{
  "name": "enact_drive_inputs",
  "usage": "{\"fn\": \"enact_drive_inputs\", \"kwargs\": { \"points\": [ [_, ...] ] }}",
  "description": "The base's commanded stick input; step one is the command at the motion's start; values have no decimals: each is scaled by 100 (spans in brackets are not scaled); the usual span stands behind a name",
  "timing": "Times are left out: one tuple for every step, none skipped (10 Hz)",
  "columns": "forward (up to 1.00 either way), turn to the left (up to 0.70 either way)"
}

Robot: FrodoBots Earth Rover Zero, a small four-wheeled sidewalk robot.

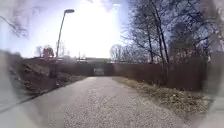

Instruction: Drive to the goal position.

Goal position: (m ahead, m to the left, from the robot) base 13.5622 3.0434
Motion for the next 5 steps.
{"fn": "enact_drive_inputs", "kwargs": {
  "points": [
    [100,12],
    [100,2],
    [100,20],
    [100,27],
    [100,27]
  ]
}}
